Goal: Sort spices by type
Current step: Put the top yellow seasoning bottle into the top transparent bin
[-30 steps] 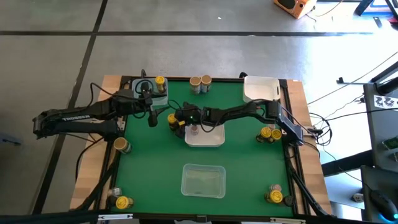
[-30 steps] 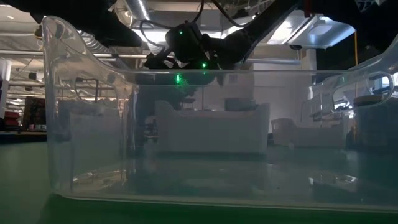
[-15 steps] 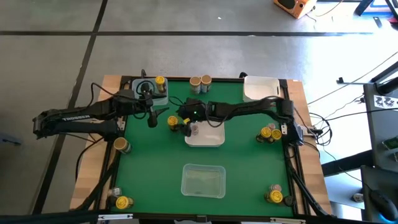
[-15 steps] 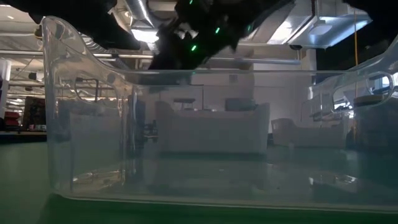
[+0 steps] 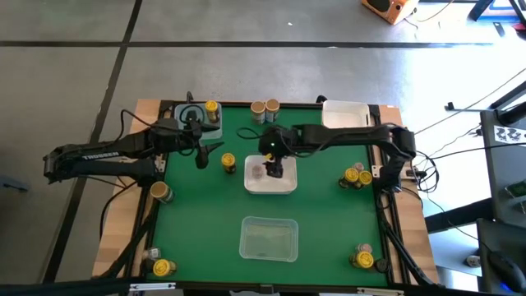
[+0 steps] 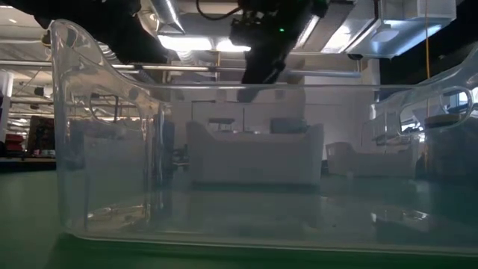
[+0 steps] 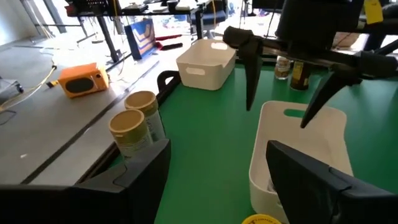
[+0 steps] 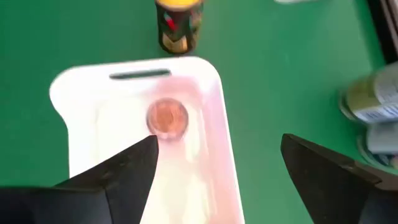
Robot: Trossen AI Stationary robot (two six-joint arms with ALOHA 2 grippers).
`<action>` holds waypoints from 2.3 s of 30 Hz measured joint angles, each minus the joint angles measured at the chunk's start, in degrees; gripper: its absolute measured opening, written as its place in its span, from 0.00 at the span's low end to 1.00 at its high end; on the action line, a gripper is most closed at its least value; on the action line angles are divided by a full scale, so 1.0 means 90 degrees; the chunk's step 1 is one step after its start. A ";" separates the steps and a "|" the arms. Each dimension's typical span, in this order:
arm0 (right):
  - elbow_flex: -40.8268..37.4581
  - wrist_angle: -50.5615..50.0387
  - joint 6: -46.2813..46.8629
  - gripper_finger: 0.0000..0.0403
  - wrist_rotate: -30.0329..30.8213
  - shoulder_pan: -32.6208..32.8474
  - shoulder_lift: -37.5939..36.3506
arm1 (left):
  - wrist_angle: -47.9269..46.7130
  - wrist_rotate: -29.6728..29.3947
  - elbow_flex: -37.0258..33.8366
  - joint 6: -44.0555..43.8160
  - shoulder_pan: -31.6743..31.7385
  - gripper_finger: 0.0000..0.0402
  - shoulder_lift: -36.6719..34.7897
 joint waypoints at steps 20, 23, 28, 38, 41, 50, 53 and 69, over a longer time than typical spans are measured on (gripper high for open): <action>-0.3842 0.2306 0.0491 0.84 0.1058 0.0054 -0.2652 | 0.0873 0.0395 0.0051 0.0464 -0.1149 0.65 0.0942; -0.4180 0.2584 0.0494 0.84 0.1056 0.0054 -0.2886 | 0.0823 0.0390 0.0029 0.0167 -0.1248 0.65 0.0952; -0.4530 0.3159 0.0453 0.84 0.0992 0.0057 -0.2913 | 0.0459 0.0378 0.0011 -0.0475 -0.1347 0.65 0.0937; -0.4894 0.3873 0.0279 0.84 0.0985 0.0057 -0.2904 | -0.0344 -0.0201 0.0008 -0.0849 -0.1357 0.65 0.1490; -0.4894 0.3870 0.0277 0.84 0.0985 0.0057 -0.2904 | -0.0277 -0.0335 0.0008 -0.0860 -0.1333 0.65 0.1728; -0.4894 0.3822 0.0277 0.84 0.0985 0.0057 -0.2904 | -0.0341 -0.0905 0.0010 -0.0684 -0.1333 0.65 0.2166; -0.4894 0.3825 0.0277 0.84 0.0983 0.0057 -0.2904 | -0.0344 -0.1002 0.0008 -0.0684 -0.1333 0.65 0.2171; -0.4894 0.3849 0.0277 0.84 0.0980 0.0057 -0.2904 | -0.0511 -0.0970 -0.0002 -0.0878 -0.1285 0.65 0.2274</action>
